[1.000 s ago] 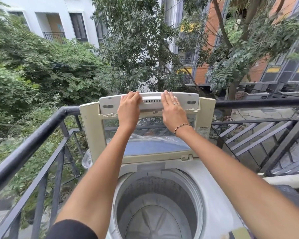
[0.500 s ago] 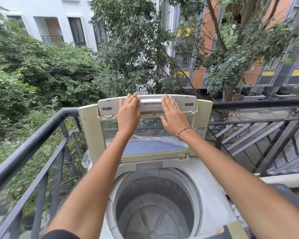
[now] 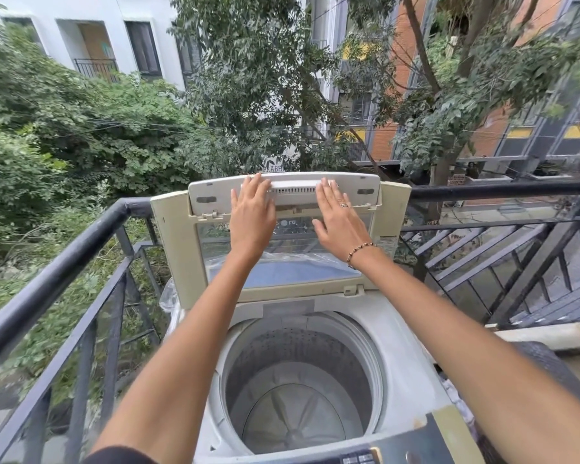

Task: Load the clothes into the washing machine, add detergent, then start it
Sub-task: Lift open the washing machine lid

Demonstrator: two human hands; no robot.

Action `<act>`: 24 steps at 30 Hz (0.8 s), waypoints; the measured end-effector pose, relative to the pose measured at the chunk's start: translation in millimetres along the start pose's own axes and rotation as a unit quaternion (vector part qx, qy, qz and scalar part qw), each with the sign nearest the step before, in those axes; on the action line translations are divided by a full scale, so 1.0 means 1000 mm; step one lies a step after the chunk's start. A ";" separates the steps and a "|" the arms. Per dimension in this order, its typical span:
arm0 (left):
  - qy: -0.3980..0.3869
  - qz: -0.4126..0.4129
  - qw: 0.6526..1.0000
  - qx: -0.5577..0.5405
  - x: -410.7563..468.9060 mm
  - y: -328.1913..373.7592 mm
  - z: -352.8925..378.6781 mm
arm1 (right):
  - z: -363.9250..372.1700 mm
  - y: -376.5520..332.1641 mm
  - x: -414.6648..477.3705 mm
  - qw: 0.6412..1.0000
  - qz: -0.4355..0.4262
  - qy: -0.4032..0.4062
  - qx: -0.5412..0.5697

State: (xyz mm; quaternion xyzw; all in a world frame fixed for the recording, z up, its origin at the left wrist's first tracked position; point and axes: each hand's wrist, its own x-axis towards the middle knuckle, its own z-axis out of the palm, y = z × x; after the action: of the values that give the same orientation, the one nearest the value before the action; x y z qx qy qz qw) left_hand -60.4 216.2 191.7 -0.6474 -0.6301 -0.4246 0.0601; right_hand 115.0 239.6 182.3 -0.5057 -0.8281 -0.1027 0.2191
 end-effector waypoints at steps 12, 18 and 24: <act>0.033 -0.010 0.996 -0.087 -0.045 0.015 0.015 | 0.015 0.002 -0.033 1.000 0.000 -0.026 -0.006; -0.042 -0.050 0.993 -0.100 -0.078 0.012 0.040 | 0.026 0.011 -0.061 0.998 0.013 -0.060 0.017; -0.130 -0.069 0.980 -0.130 -0.115 0.026 0.069 | 0.037 0.031 -0.098 0.994 0.042 -0.092 0.044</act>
State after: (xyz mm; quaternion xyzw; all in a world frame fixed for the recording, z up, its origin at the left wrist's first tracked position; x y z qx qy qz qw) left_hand 13.0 165.3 88.4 -0.6544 -0.6150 -0.4182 -0.1366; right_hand 170.9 190.6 102.3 -0.5373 -0.8263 -0.0098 0.1687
